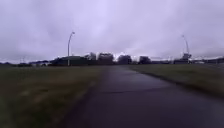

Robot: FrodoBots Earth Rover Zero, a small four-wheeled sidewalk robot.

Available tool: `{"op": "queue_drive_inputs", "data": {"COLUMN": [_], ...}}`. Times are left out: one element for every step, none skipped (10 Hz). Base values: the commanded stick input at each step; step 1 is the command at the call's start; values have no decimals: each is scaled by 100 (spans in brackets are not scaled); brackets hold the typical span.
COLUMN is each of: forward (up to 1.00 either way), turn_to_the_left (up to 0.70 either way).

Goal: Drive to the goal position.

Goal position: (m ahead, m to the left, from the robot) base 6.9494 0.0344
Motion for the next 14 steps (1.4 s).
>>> {"op": "queue_drive_inputs", "data": {"forward": [100,100,100,100,100,100,100,100,100,100,100,100,100,100], "turn_to_the_left": [3,4,3,3,2,1,0,0,-40,-40,-40,-24,-5,0]}}
